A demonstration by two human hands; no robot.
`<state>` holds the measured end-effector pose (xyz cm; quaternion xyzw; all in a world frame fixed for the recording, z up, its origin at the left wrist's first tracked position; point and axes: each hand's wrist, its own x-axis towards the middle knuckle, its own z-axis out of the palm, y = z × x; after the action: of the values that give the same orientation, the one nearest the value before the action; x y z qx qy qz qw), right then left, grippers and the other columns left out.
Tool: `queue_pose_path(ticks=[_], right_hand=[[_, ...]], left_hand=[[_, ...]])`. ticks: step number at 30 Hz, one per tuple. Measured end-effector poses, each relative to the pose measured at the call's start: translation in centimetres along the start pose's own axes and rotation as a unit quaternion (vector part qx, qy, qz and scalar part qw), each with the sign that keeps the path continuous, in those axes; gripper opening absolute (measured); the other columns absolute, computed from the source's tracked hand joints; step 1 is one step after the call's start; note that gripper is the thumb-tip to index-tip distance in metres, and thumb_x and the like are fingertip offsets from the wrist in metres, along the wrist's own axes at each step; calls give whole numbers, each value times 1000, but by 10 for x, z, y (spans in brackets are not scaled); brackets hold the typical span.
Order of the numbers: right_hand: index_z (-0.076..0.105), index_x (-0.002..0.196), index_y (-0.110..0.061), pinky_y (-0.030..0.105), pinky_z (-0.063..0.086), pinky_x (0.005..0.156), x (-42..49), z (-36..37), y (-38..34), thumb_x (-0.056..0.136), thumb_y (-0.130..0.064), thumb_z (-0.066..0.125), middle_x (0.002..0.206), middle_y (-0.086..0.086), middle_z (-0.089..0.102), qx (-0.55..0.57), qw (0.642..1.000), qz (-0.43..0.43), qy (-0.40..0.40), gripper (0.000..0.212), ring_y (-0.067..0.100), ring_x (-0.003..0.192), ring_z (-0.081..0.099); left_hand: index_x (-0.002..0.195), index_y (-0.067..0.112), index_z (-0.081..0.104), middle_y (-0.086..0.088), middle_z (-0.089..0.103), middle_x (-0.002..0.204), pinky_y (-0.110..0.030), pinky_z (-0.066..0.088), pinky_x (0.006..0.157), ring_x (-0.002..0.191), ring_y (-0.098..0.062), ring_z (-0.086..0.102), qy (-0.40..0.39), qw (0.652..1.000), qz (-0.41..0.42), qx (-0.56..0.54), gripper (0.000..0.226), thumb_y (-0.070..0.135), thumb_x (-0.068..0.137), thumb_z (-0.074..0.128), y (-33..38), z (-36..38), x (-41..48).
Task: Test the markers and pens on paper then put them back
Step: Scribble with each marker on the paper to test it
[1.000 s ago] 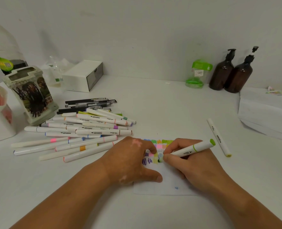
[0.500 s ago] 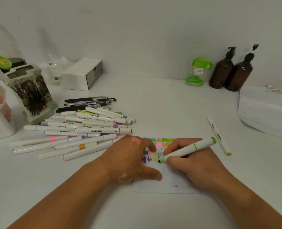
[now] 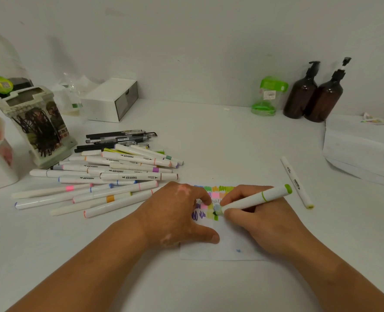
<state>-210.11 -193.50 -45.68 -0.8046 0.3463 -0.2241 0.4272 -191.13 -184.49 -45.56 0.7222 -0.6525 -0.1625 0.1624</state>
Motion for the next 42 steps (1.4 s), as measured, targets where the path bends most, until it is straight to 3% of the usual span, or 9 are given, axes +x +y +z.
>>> queue_pose_path(ticks=[4,10,20,29,32,34,37,40,42], right_hand=[[77,75,-33,9,38,47,0,0,-1,76,-19,75,68,-18,69,-6,1000,0,-11,15,-3,59,59],[75,74,-33,11,38,46,1,1,1,69,-31,72,63,-17,66,-18,1000,12,11,7,-2,57,56],[72,75,-30,11,38,47,2,0,5,77,-21,74,60,-17,62,-38,999,-6,37,10,-1,56,54],[70,72,-29,11,35,45,2,-1,3,70,-29,70,55,-15,58,-52,999,0,16,1,-1,53,51],[71,76,-29,16,33,43,4,-6,5,65,-33,65,53,-10,55,1,996,0,89,13,4,49,45],[70,78,-26,23,34,42,7,-12,5,70,-27,68,53,-5,51,101,984,17,146,9,11,48,44],[67,75,-19,24,34,40,9,-16,5,85,-6,69,54,5,49,224,959,34,170,17,16,48,42],[71,78,-16,23,36,42,8,-16,5,86,-3,71,55,7,51,271,951,26,147,15,17,51,45],[74,80,-16,23,39,43,9,-16,3,82,-4,74,59,8,54,336,934,22,120,12,16,52,49]], left_hand=[[123,41,60,20,54,95,-11,38,65,82,1,54,-2,1000,-3,7,76,77,57,76,0,0,0],[123,41,60,23,50,87,-6,35,62,75,10,49,4,1000,2,1,76,77,57,76,-1,1,1],[121,42,61,24,49,81,-3,30,56,73,11,49,14,1000,3,4,76,78,56,76,-1,2,0],[123,41,60,26,47,81,-3,31,57,73,10,50,7,1000,-3,11,77,78,56,75,-2,3,1],[121,42,58,25,49,77,-6,32,54,67,7,50,13,1000,5,9,72,76,59,75,-2,1,0],[116,42,53,16,53,71,-12,34,54,64,0,52,53,998,8,-32,54,64,72,75,-2,0,-1],[106,31,48,3,59,72,-18,40,56,65,-3,53,127,971,1,-204,19,19,95,57,-6,-4,0],[110,26,45,4,68,89,-28,50,64,68,-3,54,112,935,0,-336,31,-2,98,41,-9,-6,0],[118,29,43,9,71,104,-26,57,73,78,-8,66,94,928,16,-361,33,1,101,41,-9,-3,0]])
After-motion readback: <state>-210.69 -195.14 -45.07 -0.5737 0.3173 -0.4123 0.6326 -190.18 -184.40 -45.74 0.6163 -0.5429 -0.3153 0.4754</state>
